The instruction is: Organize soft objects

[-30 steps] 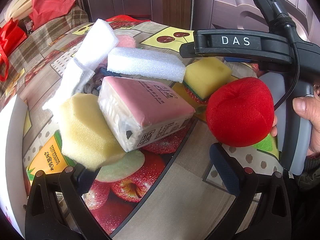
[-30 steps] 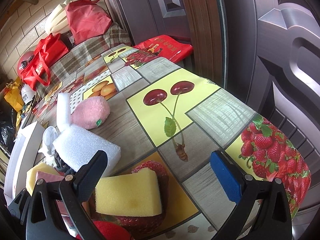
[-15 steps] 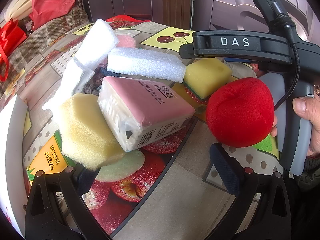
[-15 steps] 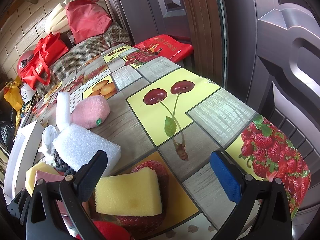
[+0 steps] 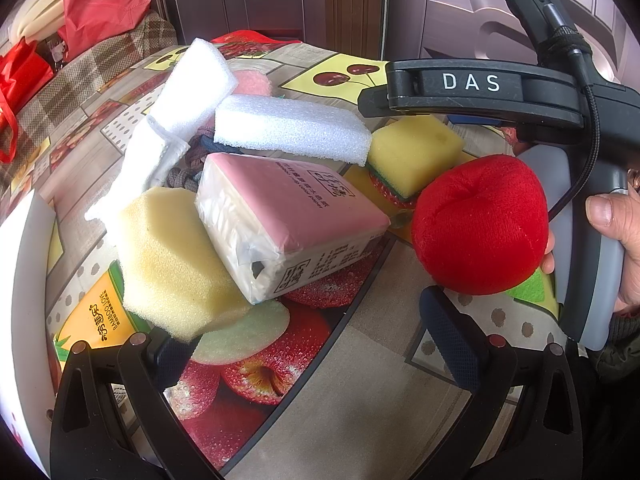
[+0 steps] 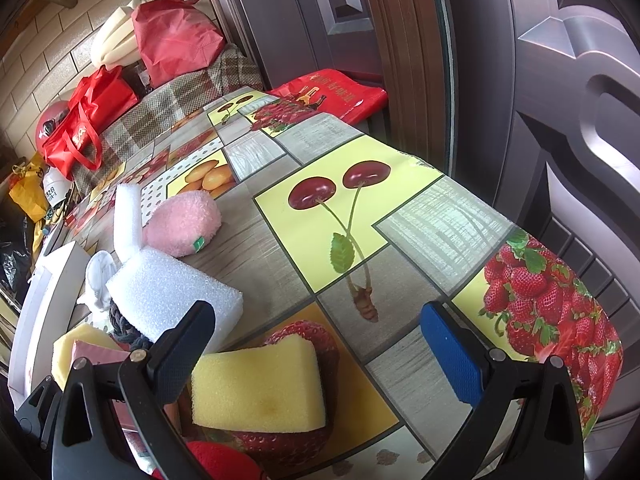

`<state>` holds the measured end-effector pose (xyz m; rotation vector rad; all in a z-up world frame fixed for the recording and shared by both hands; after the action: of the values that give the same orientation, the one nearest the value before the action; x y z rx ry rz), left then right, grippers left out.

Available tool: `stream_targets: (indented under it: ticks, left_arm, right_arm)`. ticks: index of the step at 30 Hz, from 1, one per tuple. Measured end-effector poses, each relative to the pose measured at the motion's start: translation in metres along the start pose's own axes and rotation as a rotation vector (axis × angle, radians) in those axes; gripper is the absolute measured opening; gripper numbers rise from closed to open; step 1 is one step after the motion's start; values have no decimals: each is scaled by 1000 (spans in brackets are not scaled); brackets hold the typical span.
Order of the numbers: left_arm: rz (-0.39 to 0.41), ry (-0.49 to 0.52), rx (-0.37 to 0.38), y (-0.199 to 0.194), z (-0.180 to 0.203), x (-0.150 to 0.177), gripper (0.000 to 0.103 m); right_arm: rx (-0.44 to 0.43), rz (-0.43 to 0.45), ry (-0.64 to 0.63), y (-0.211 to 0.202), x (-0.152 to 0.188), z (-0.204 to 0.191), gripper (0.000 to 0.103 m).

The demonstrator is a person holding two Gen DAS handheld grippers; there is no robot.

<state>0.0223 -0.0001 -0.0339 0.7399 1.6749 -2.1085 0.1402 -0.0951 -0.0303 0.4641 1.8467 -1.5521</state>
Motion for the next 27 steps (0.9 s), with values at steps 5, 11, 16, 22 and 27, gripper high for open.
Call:
stream_targets:
  ticks: [5,11,16,22,27]
  left_arm:
    - [1,-1,6,0,-1,1,102]
    - [1,10,12,-1,-2,0,102]
    - [1,10,11,-1,-1,1,102]
    - [1,15,10,0,1,-2,102]
    - [127,-14,15,-31,3,-2,102]
  right_arm:
    - [-4,0,-5,0,1,-1,103]
    - [-6,2,-4,0,1,-2,103]
    - [-7,1,-3,1,1,-2,103]
    - [-7,0,-8,1,1,-2,103]
    - [-10,-1,-6,1,1,-2,103]
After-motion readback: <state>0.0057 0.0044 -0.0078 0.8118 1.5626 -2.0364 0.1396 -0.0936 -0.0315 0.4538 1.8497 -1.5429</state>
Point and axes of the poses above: each gripper's, at about its wrist camera, not at the fingertips, and y roughly the way its jaws point, z to its right, x to its underside, the point moved 4 cm from there along y, roughly the way its jaws point, and after that the axes turned 14 degrees about x, right-handed, at the moved point
